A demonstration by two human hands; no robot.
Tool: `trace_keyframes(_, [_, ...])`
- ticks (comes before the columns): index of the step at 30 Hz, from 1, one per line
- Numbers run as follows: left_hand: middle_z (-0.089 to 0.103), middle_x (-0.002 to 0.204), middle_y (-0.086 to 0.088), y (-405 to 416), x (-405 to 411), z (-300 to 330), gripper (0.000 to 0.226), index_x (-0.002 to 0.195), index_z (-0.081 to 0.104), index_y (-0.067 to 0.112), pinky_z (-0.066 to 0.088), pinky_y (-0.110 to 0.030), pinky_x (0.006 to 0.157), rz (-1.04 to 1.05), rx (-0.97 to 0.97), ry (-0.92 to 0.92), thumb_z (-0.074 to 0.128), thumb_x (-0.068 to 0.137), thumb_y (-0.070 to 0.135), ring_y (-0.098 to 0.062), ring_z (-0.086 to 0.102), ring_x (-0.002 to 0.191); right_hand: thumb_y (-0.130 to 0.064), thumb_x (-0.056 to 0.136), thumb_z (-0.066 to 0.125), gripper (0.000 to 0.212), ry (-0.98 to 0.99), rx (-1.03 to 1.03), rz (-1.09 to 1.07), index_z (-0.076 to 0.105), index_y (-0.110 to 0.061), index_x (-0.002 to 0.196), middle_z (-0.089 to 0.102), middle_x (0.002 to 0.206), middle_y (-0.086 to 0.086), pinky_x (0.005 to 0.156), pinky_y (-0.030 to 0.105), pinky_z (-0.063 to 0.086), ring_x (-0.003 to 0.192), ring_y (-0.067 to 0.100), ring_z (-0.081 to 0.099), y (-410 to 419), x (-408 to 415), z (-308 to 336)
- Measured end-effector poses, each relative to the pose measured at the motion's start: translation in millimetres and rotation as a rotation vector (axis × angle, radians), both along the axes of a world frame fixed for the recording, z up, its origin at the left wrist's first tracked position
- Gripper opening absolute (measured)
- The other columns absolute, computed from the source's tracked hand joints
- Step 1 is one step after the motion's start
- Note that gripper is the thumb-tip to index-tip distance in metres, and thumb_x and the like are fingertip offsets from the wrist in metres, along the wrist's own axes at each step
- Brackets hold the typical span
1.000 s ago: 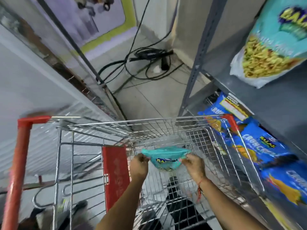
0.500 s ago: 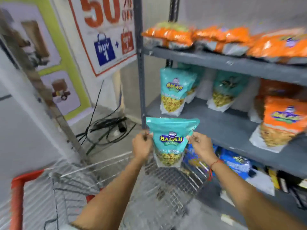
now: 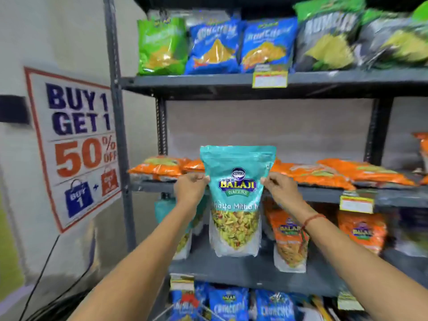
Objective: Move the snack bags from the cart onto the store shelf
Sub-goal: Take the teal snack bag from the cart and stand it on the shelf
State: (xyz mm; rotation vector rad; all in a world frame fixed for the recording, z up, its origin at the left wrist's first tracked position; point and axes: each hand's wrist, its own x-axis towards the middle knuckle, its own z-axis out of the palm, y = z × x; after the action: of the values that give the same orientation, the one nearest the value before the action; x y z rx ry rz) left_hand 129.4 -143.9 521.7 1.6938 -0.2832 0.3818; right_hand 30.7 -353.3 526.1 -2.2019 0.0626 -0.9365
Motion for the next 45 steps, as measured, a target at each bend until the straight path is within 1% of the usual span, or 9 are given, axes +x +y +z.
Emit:
trace_keyframes(4, [0.072, 0.069, 0.001, -16, 3, 5, 0.018, 0.057, 0.069, 0.023, 0.048, -0.032, 0.070, -0.042, -0.050, 0.032, 0.071, 0.074, 0.026, -0.017, 0.060, 0.068, -0.015, 0.092, 0.056, 0.032, -0.018, -0.006, -0.043, 0.055, 0.010, 0.072, 0.049, 0.066, 0.015, 0.056, 0.034, 0.023, 0.065, 0.019, 0.042, -15, -1, 5])
trace_keyframes(11, [0.074, 0.081, -0.004, -20, 20, -36, 0.015, 0.061, 0.069, 0.020, 0.057, -0.046, 0.086, -0.074, -0.040, 0.163, 0.070, 0.076, 0.021, -0.025, 0.067, 0.084, -0.017, 0.091, 0.058, 0.020, 0.094, 0.129, -0.026, 0.067, -0.004, 0.078, 0.072, 0.078, 0.014, 0.062, 0.030, 0.041, 0.068, 0.015, 0.060, -26, 23, -40])
trace_keyframes(15, [0.073, 0.073, -0.004, -24, 41, -84, 0.015, 0.061, 0.069, 0.017, 0.055, -0.045, 0.080, -0.023, 0.047, 0.235, 0.070, 0.075, 0.024, -0.024, 0.062, 0.072, -0.015, 0.088, 0.062, 0.036, 0.172, 0.119, -0.039, 0.057, -0.027, 0.054, 0.062, 0.054, -0.010, 0.047, 0.008, 0.038, 0.048, -0.006, 0.057, -30, 49, -84])
trace_keyframes(20, [0.076, 0.089, -0.004, -41, 77, -140, 0.019, 0.061, 0.065, 0.025, 0.053, -0.037, 0.081, 0.009, 0.141, 0.293, 0.068, 0.079, 0.030, -0.027, 0.066, 0.087, -0.012, 0.088, 0.061, 0.027, 0.277, 0.115, -0.036, 0.063, -0.016, 0.061, 0.070, 0.066, -0.001, 0.060, 0.030, 0.051, 0.061, 0.011, 0.068, -50, 90, -144])
trace_keyframes(23, [0.074, 0.090, -0.006, -58, 100, -165, 0.016, 0.068, 0.065, 0.025, 0.048, -0.032, 0.071, 0.010, 0.164, 0.312, 0.067, 0.082, 0.033, -0.027, 0.064, 0.082, -0.015, 0.088, 0.062, 0.033, 0.282, 0.093, -0.062, 0.057, -0.024, 0.056, 0.063, 0.058, -0.014, 0.047, 0.010, 0.042, 0.053, -0.007, 0.060, -66, 115, -171])
trace_keyframes(29, [0.071, 0.085, -0.003, -91, 143, -194, 0.013, 0.079, 0.073, 0.021, 0.051, -0.034, 0.075, 0.063, 0.176, 0.348, 0.069, 0.081, 0.033, -0.025, 0.063, 0.082, -0.019, 0.088, 0.063, 0.030, 0.298, 0.137, -0.099, 0.060, -0.016, 0.058, 0.066, 0.058, -0.007, 0.045, 0.009, 0.042, 0.066, 0.014, 0.070, -95, 158, -206])
trace_keyframes(33, [0.074, 0.082, -0.002, -106, 166, -210, 0.010, 0.073, 0.074, 0.023, 0.046, -0.027, 0.068, 0.063, 0.189, 0.349, 0.071, 0.079, 0.030, -0.021, 0.063, 0.077, -0.016, 0.088, 0.063, 0.028, 0.305, 0.198, -0.065, 0.062, -0.012, 0.060, 0.066, 0.058, -0.008, 0.045, 0.004, 0.039, 0.056, -0.002, 0.064, -108, 180, -223])
trace_keyframes(41, [0.075, 0.083, 0.003, -115, 188, -246, 0.013, 0.079, 0.072, 0.020, 0.053, -0.028, 0.072, -0.080, 0.198, 0.328, 0.072, 0.078, 0.032, -0.018, 0.070, 0.087, -0.023, 0.088, 0.064, 0.011, 0.414, 0.485, 0.093, 0.066, -0.012, 0.087, 0.075, 0.086, -0.005, 0.070, 0.026, 0.053, 0.084, 0.011, 0.070, -128, 194, -258])
trace_keyframes(45, [0.061, 0.121, 0.003, -112, 172, -284, 0.087, 0.123, 0.054, 0.018, 0.049, -0.045, 0.100, -0.294, 0.181, 0.532, 0.088, 0.048, 0.046, -0.018, 0.057, 0.114, -0.023, 0.072, 0.081, 0.063, 0.655, 0.631, 0.286, 0.047, -0.027, 0.125, 0.056, 0.123, -0.010, 0.085, 0.022, 0.051, 0.110, 0.011, 0.061, -133, 194, -293])
